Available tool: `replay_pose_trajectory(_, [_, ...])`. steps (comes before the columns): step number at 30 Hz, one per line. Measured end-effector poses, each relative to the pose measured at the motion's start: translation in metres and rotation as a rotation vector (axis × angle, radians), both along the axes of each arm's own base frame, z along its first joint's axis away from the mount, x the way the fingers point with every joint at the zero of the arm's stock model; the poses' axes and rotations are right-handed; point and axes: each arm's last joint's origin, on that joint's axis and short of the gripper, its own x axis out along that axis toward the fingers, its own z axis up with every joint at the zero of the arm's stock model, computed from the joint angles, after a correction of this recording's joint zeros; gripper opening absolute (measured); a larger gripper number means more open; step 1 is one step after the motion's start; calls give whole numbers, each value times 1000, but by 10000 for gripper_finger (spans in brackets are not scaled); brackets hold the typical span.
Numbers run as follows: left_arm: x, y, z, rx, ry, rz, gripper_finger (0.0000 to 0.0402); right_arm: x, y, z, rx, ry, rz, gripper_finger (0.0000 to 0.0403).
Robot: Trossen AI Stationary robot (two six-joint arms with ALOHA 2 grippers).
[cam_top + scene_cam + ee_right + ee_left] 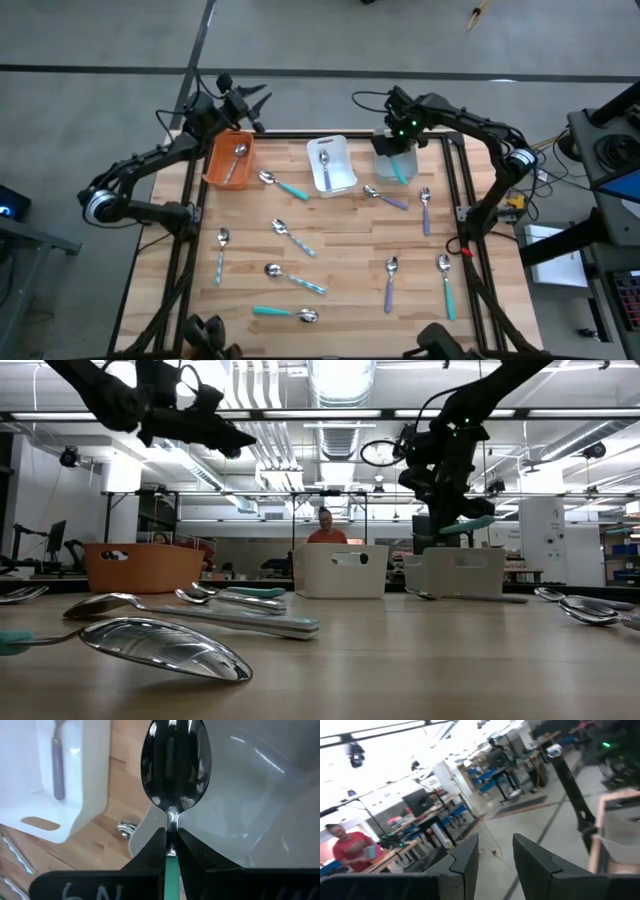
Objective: Sort silverware by color (type)
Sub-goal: Put the blue spoon into the gray bin
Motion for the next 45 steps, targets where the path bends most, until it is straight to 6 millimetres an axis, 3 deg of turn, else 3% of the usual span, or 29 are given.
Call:
replay_pose_trajectory(6, [-1,11,-4,23,-45,23,103,2,-4,-10,10,37,-8,19])
replay_pose_trajectory(13, [-2,11,-3,28,-48,25,103,-4,-12,-14,0,67,-44,19])
replay_pose_trajectory(19, [-2,11,-2,29,-51,24,103,-9,-24,0,-37,41,-59,19])
replay_pose_trajectory(25, [-2,10,-1,14,-80,19,103,0,-41,12,-152,36,6,19])
replay_pose_trajectory(31, [-3,10,-1,-20,-107,13,103,1,-44,0,-102,97,149,19])
replay_pose_trajectory(39, [-2,11,-9,-141,-82,16,103,4,-48,-20,-29,146,137,19])
replay_pose_trajectory(45, [-2,11,-10,-140,-72,18,103,6,-50,-28,-8,160,129,19])
